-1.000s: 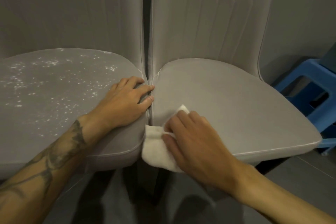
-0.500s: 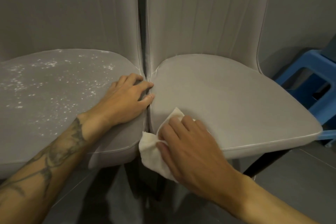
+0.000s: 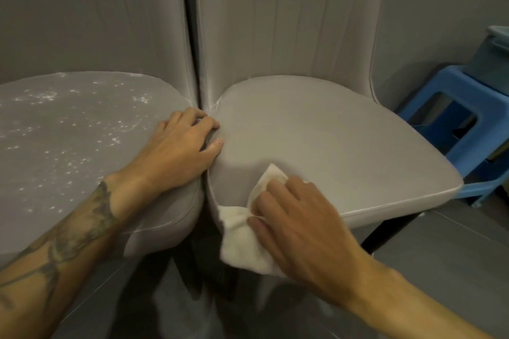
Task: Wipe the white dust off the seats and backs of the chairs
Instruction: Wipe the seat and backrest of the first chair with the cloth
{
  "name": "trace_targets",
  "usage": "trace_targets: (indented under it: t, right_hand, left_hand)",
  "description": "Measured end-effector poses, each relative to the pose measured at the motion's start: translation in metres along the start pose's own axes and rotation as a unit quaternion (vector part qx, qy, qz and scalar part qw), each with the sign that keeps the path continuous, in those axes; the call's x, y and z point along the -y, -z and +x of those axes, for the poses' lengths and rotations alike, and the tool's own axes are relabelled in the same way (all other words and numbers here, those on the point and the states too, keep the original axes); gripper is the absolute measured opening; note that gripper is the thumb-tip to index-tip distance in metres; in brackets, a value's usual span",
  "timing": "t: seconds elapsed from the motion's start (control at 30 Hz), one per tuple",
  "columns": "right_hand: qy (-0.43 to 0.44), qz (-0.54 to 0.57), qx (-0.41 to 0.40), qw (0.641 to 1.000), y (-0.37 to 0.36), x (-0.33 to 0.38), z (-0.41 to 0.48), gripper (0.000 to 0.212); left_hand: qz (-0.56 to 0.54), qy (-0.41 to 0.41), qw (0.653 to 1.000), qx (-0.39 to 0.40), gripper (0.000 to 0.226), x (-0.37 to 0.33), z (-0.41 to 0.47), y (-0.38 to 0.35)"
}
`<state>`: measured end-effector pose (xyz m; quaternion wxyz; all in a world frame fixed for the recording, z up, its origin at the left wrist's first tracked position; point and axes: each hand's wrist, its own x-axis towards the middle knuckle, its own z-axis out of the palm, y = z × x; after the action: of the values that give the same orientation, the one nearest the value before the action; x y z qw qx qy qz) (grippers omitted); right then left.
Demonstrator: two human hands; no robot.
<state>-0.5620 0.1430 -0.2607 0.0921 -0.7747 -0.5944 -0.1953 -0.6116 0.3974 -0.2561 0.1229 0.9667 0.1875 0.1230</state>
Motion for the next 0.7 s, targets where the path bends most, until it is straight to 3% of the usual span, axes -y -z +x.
trace_targets:
  t: [0.17, 0.33, 0.47, 0.6, 0.7]
  right_hand:
    - [-0.102, 0.039, 0.029, 0.994, 0.022, -0.058, -0.043, 0.023]
    - [-0.049, -0.004, 0.001, 0.999, -0.002, -0.008, -0.010, 0.023]
    - [-0.033, -0.022, -0.001, 0.999, 0.005, -0.043, -0.030, 0.025]
    - [-0.132, 0.013, 0.039, 0.990, 0.026, -0.099, -0.067, 0.026]
    - [-0.136, 0.035, 0.002, 0.990, 0.015, -0.077, -0.052, 0.025]
  left_hand:
    - [-0.002, -0.015, 1.000, 0.004, 0.048, -0.016, 0.001, -0.006]
    - [0.023, -0.033, 0.999, -0.009, 0.045, -0.018, 0.002, -0.013]
    - [0.049, -0.067, 0.996, -0.022, 0.047, -0.020, 0.002, -0.018]
    - [0.021, -0.062, 0.997, -0.031, 0.047, -0.019, -0.001, -0.019]
    - [0.001, -0.089, 0.996, -0.022, 0.047, -0.027, -0.004, -0.014]
